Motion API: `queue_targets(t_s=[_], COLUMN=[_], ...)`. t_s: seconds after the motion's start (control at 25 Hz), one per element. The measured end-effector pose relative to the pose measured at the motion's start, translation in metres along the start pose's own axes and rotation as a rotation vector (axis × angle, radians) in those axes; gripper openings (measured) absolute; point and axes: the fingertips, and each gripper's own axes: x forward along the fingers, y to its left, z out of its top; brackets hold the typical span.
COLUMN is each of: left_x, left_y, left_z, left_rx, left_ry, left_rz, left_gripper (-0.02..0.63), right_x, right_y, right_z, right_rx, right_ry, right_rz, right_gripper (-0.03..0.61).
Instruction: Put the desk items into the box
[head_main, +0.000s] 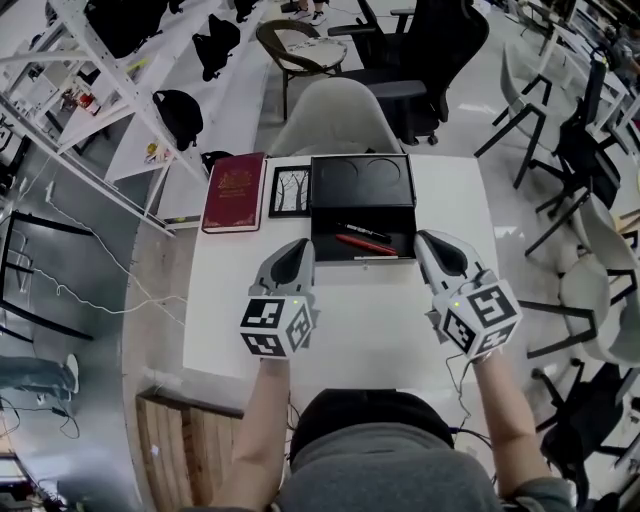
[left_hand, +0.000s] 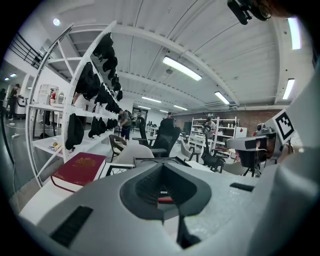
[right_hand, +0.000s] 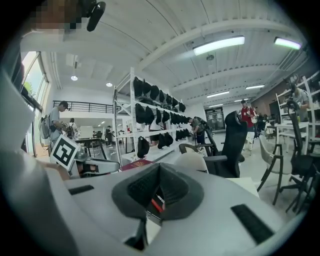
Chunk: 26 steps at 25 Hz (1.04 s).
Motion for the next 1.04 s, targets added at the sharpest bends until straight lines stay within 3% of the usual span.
queue_targets(t_s=[1.04], left_x=[-0.009], left_y=[-0.018], left_z=[0.004], left_rx=[0.033], left_ry=[-0.006], left_rz=[-0.015], left_gripper=[0.006], right_x=[-0.033], right_y=[-0.013], right_z=[-0.001], right_rx=[0.052], right_ry=[-0.061], right_rz=[-0.061], right_gripper=[0.003])
